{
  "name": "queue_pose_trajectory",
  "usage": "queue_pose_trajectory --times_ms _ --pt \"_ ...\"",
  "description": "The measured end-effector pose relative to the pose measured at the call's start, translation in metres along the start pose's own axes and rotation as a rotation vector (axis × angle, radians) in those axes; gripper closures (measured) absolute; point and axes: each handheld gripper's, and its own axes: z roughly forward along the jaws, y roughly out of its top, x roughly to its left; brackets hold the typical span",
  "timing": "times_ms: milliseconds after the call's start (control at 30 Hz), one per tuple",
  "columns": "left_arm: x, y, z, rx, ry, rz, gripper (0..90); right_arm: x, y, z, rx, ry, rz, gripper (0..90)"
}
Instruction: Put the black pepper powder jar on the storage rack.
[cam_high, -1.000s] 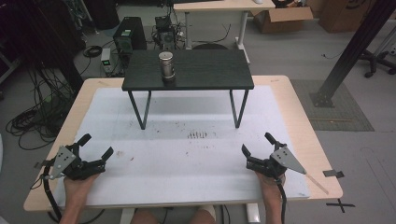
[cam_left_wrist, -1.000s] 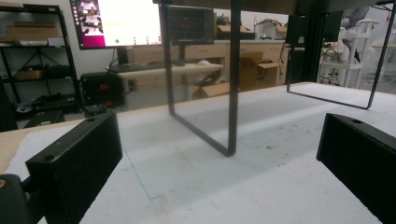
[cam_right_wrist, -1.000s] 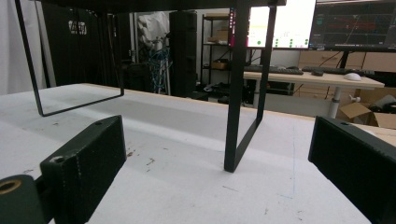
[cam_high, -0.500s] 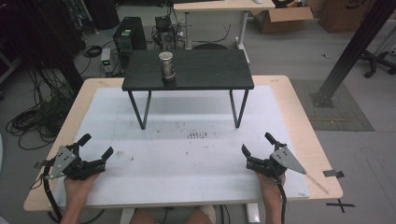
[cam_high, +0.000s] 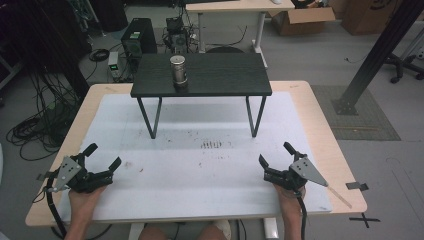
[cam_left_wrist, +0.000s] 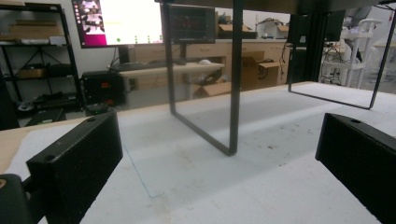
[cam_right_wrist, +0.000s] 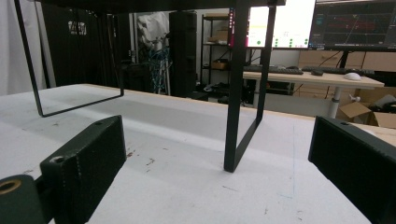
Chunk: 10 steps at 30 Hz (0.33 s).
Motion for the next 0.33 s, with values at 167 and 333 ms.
queue_pose_trajectory --times_ms 167,333 --pt "0.0 0.0 0.0 -0.001 0.0 0.0 1.0 0.0 0.0 0.0 0.0 0.0 0.0 4.1" --pt "0.0002 0.0 0.0 -0.001 0.0 -0.002 0.4 -0.0003 0.0 -0.0002 -0.002 0.0 0.003 3.2"
